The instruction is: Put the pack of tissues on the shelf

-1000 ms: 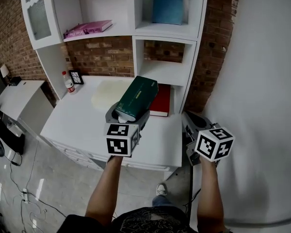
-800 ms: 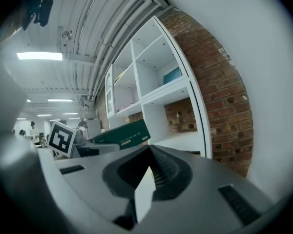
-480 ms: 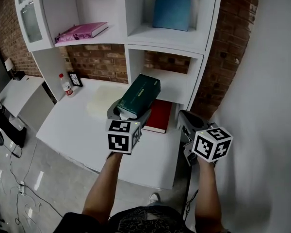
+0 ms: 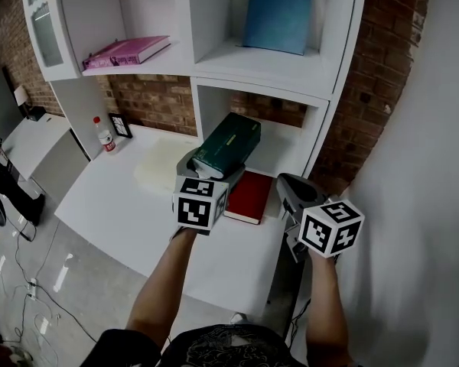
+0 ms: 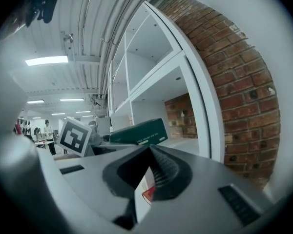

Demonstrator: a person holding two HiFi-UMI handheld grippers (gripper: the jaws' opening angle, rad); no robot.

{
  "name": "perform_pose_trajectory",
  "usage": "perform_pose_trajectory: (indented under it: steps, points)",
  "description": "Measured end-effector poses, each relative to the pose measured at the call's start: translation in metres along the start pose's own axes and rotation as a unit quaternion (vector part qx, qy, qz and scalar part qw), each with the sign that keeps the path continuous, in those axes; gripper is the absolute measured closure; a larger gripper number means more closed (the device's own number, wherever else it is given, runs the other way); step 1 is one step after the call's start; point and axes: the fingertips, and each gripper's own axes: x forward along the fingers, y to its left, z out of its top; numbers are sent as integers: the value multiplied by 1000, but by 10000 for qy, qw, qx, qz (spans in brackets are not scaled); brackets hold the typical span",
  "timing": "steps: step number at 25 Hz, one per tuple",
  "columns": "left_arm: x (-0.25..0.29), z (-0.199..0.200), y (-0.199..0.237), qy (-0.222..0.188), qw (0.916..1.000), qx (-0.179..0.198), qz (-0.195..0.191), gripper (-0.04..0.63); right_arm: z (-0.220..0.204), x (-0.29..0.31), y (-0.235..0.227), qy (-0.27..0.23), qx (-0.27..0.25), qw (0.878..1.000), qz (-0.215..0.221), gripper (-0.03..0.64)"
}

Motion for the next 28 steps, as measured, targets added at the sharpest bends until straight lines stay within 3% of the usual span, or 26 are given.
perform_pose_trajectory:
  steps: [16,28]
  points:
    - [101,5,-6,371,9984,283,-325,140,1,10,-33,79,-238,9997,-41,614]
    - [127,-16,-9,848,9949,352,-417,123,-12,9,-48,184,-155,9996,-119,614]
